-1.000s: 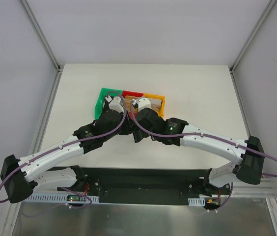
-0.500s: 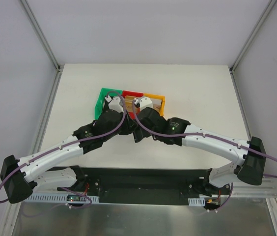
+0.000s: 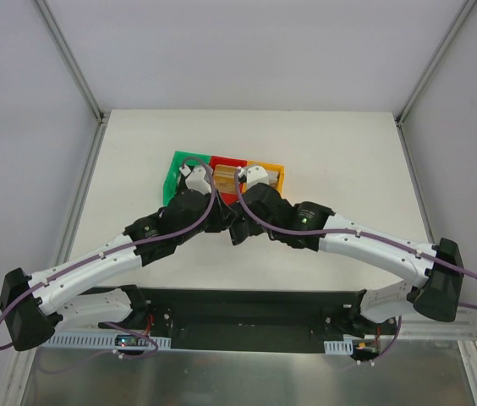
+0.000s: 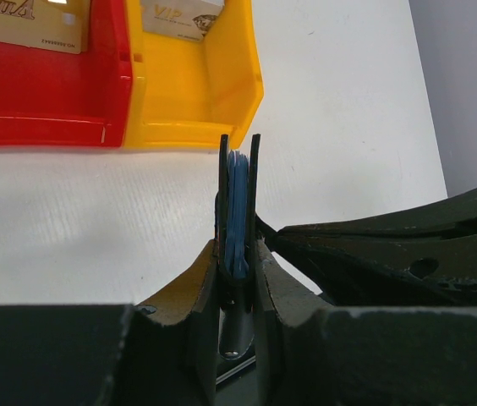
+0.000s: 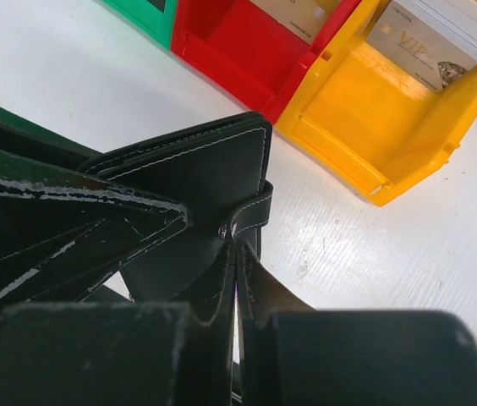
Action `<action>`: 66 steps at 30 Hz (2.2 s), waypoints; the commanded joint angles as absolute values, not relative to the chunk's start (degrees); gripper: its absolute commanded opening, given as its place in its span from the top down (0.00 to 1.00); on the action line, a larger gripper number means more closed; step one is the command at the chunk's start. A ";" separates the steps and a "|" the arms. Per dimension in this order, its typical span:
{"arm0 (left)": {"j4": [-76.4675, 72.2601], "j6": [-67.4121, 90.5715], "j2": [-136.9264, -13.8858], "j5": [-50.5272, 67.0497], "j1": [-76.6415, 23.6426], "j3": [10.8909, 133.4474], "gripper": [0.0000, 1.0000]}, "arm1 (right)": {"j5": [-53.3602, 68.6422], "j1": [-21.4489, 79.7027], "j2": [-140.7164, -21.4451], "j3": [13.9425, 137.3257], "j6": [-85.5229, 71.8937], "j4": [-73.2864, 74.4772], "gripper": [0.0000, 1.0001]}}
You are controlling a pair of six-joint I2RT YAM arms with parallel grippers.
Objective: Take the credit cards out of the card holder
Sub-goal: Open the card holder.
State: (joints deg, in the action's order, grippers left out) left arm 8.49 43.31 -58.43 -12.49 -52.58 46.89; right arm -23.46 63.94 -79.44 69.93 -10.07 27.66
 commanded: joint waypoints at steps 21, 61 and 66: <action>7.12 41.84 -53.62 -11.87 -52.91 45.53 1.00 | -21.27 58.45 -72.96 64.69 -10.72 29.79 0.96; -57.19 53.25 -50.61 46.84 -33.66 21.09 1.00 | 16.70 46.14 -44.29 43.16 -14.59 5.54 0.26; -61.43 54.84 -52.73 49.57 -33.66 21.18 1.00 | 17.75 44.57 -44.39 42.28 -16.78 2.21 0.26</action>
State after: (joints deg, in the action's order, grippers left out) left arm -49.50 51.24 -52.18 43.44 -33.69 20.56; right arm 15.03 46.06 -44.69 42.41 -14.06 8.54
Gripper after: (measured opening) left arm 0.148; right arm 0.743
